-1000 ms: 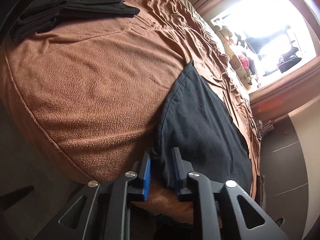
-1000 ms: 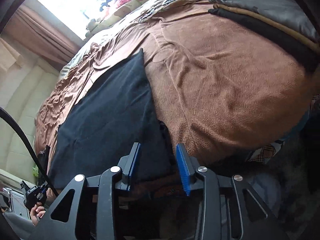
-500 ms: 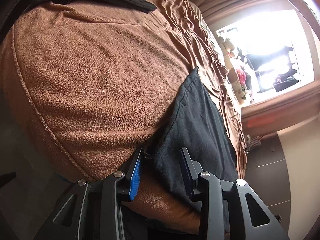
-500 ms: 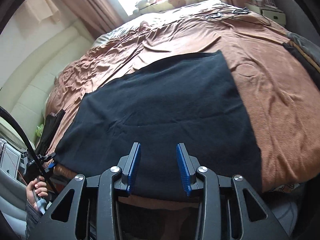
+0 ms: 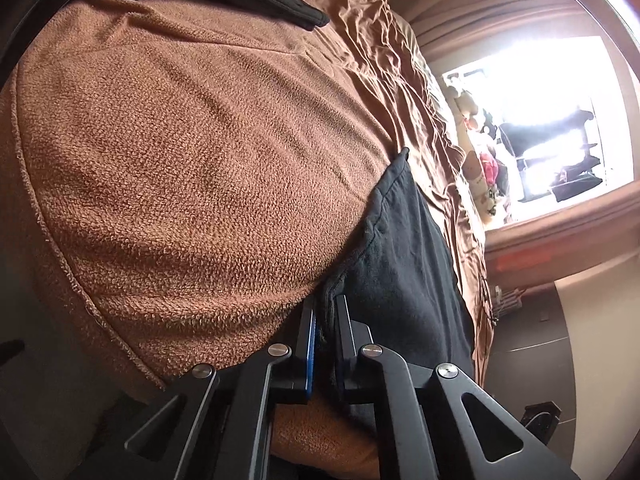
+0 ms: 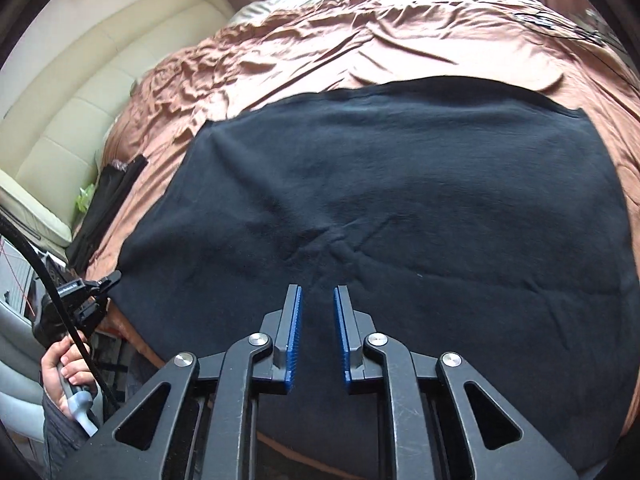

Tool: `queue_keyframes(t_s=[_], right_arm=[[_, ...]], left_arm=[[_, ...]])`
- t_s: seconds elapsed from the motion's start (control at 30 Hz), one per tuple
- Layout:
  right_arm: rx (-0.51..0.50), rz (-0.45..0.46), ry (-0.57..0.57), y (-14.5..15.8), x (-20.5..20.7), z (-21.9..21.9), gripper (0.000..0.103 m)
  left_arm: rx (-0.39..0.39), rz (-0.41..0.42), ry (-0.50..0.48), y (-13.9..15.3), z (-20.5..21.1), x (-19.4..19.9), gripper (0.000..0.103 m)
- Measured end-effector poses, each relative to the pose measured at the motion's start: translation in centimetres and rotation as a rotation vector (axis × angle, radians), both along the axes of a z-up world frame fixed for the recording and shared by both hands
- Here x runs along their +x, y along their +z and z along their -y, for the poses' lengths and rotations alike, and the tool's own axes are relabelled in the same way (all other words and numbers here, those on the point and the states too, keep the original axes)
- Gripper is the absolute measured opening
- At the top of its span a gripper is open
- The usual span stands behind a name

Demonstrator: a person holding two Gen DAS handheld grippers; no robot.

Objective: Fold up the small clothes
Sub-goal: 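Pinch the bundle edge with the left gripper while the right gripper presses the folded shirt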

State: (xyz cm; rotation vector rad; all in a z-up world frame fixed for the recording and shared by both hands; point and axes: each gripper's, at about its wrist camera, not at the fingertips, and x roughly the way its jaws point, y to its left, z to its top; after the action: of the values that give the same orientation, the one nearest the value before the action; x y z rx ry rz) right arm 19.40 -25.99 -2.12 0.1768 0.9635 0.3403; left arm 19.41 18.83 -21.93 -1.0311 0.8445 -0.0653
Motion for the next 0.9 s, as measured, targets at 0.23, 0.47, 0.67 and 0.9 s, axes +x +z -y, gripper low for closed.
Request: queue_keyframes(t_s=[0.23, 0.47, 0.67, 0.9], right_arm=[[-0.088, -0.048, 0.016, -1.6, 5.9, -3.1, 0.005], [-0.122, -0.044, -0.015, -1.6, 11.2, -3.5, 0.004], [-0.127, -0.041, -0.047, -1.7, 14.5, -3.9, 0.003], [-0.126, -0.056, -0.072, -2.0, 18.9, -4.0, 0.003]], left_arm=[[-0.023, -0.012, 0.013, -0.1, -0.5, -0.4, 0.007], [-0.026, -0.028, 0.037, 0.1, -0.5, -0.6, 0.007], [-0.028, -0.045, 0.060, 0.2, -0.2, -0.6, 0.007], [-0.019, -0.059, 0.070, 0.3, 0.4, -0.3, 0.007]])
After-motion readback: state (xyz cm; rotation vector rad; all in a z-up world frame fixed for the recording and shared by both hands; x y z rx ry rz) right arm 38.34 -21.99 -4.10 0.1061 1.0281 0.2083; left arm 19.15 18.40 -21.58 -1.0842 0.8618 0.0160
